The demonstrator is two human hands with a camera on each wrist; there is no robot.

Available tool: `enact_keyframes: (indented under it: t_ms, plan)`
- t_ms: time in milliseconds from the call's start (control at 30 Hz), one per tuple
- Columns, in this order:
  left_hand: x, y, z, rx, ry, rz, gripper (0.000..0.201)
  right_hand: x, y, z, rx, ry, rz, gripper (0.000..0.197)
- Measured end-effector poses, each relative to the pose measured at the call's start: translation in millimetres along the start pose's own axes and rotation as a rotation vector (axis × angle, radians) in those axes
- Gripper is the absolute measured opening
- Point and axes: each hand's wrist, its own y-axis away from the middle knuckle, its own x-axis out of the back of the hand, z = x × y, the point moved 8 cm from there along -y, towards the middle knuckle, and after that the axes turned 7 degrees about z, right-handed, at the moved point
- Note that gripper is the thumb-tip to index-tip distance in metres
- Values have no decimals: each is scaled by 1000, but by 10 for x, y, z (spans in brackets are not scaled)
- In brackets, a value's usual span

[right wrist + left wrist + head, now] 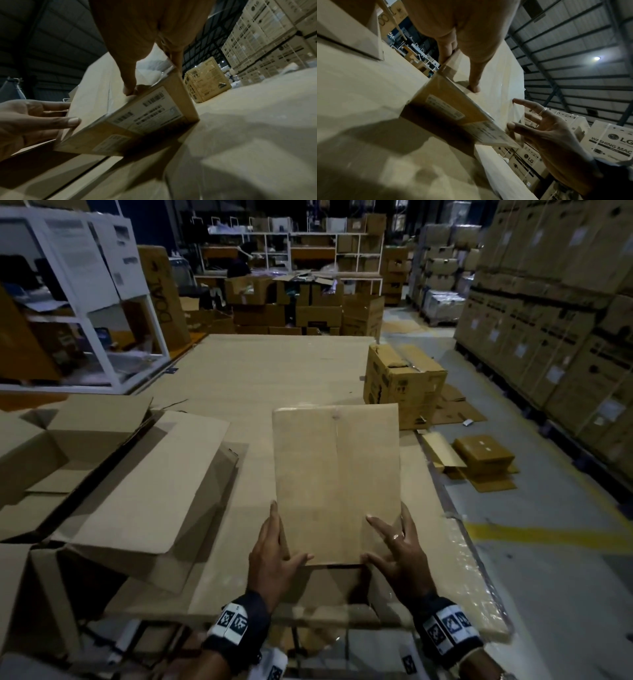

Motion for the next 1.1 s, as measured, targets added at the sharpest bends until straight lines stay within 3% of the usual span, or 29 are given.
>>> enact_keyframes:
  t_ms: [133,233,300,400,500,667,833,900,967,1033,1100]
  plan:
    - [-96,192,-171,45,30,21,112,-57,295,172,-210,-5,49,77]
    - [-141,240,-326,113,71,0,97,-111,448,260,-335,-87,25,64]
    - [-166,246,-396,140,94,-34,92,-121,505,264,-416,-141,-12,71]
    - [-168,223,-401,108,78,-57,83,-73,517,160,-390,-183,5,65]
    - [-109,171,-332,75,57,-58,76,-2,519,65,-343,-156,32,80]
    - [127,50,15,57,109,-5,96,335,223,-245,-164,-100,198,63]
    - [630,-280,766,-164,194,139,104,886,-409,-716,-69,-249,329,62]
    - [792,-437,1007,-241,213,157,96,1022,-628,-830,-27,-240,316,61]
    - [899,-579,1169,-299,115,125,76,1083,-834,-862,-17,-193,255,54]
    - [894,-697,1191,-269,27,21,63,1044,-1002,-816,-57,-101,129,47]
    - [842,-762,1155,-217,-22,-48,61,977,-1097,-747,-122,-51,26,53]
